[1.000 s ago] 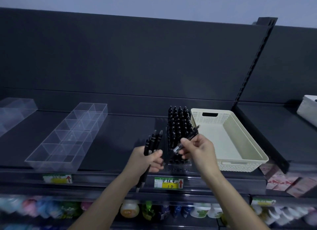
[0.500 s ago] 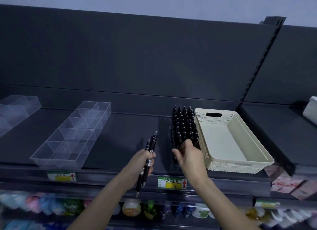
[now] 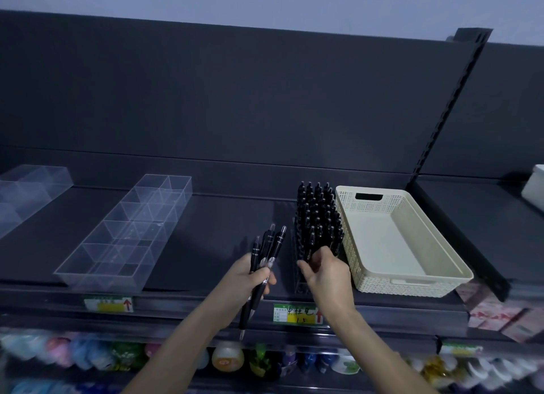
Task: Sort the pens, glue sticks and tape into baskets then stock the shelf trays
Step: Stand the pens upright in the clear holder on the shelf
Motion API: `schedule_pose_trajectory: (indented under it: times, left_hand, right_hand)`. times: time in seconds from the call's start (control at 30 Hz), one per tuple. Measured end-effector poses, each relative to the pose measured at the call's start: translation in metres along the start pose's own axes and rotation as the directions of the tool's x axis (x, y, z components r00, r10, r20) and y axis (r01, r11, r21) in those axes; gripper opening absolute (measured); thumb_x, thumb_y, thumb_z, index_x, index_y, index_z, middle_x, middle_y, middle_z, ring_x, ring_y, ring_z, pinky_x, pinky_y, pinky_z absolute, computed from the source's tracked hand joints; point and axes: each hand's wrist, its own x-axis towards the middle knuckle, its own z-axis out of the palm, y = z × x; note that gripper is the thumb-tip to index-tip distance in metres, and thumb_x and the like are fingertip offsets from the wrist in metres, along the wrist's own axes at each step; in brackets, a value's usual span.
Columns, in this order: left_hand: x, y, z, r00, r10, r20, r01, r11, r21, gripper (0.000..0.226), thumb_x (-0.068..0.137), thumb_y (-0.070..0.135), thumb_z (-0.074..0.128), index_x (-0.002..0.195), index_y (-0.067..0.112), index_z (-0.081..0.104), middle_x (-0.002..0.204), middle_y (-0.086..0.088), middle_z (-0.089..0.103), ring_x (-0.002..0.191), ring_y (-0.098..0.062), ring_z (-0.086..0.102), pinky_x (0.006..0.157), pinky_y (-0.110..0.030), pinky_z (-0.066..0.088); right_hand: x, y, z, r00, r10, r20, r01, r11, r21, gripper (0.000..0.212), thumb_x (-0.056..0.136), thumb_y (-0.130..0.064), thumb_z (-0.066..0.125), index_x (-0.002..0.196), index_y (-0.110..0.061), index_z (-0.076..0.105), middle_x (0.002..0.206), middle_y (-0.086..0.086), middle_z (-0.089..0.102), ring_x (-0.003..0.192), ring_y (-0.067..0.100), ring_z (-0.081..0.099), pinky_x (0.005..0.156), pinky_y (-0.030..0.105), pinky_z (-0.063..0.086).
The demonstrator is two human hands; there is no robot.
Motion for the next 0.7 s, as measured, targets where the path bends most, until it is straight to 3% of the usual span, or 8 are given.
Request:
schedule_pose_trajectory:
  times: [0.1, 0.2, 0.43, 0.6, 0.7]
  left_hand:
    - [-0.001, 0.001, 0.001, 1.0, 0.027, 0.001, -0.027, 1.0, 0.0, 0.012, 0.095, 0.005, 0.042, 0.095, 0.011, 0.053, 0.077, 0.002, 0.062, 0.063, -0.008, 0.054, 0.059, -0.017, 0.045]
    - [-0.002, 0.001, 0.002, 0.999, 0.033, 0.011, -0.033, 0.999, 0.005, 0.013, 0.095, 0.005, 0.042, 0.094, 0.013, 0.053, 0.076, 0.003, 0.063, 0.062, -0.007, 0.055, 0.061, -0.018, 0.045]
    - [-0.005, 0.002, 0.004, 0.999, 0.032, 0.022, -0.032, 0.999, 0.009, 0.015, 0.095, 0.005, 0.043, 0.091, 0.015, 0.054, 0.076, 0.003, 0.063, 0.062, -0.007, 0.055, 0.063, -0.022, 0.045]
    - [-0.008, 0.006, 0.004, 0.999, 0.044, 0.026, -0.045, 0.998, 0.039, 0.015, 0.095, 0.007, 0.045, 0.092, 0.016, 0.057, 0.073, 0.007, 0.065, 0.063, -0.007, 0.056, 0.056, -0.018, 0.046]
    - [-0.006, 0.006, 0.007, 0.996, 0.063, 0.06, -0.067, 0.996, 0.053, 0.015, 0.095, 0.009, 0.047, 0.094, 0.017, 0.059, 0.083, 0.004, 0.069, 0.069, -0.009, 0.059, 0.064, -0.025, 0.049]
  right_hand:
    - [0.0, 0.003, 0.002, 1.0, -0.007, -0.011, 0.006, 1.0, -0.023, 0.026, 0.089, -0.028, 0.06, 0.076, -0.013, 0.043, 0.061, -0.007, 0.044, 0.057, 0.013, 0.046, 0.05, 0.017, 0.032]
    - [0.0, 0.004, 0.002, 1.0, -0.029, -0.012, 0.028, 0.999, -0.045, 0.027, 0.09, -0.026, 0.059, 0.074, -0.012, 0.043, 0.058, -0.009, 0.041, 0.052, 0.007, 0.041, 0.045, 0.014, 0.03]
    - [-0.003, 0.004, 0.0, 1.0, -0.026, -0.008, 0.026, 0.999, -0.027, 0.027, 0.087, -0.027, 0.063, 0.073, -0.013, 0.044, 0.062, -0.005, 0.047, 0.059, 0.014, 0.049, 0.051, 0.015, 0.034]
    - [-0.01, -0.002, -0.018, 0.999, -0.027, -0.028, 0.031, 0.992, 0.125, 0.026, 0.085, -0.025, 0.066, 0.067, -0.02, 0.048, 0.061, -0.004, 0.055, 0.057, 0.012, 0.053, 0.057, 0.025, 0.047]
    - [-0.015, -0.014, -0.033, 0.999, -0.035, -0.002, 0.034, 0.946, 0.322, 0.025, 0.085, -0.019, 0.065, 0.063, -0.027, 0.055, 0.058, -0.006, 0.057, 0.053, 0.007, 0.051, 0.059, 0.029, 0.05]
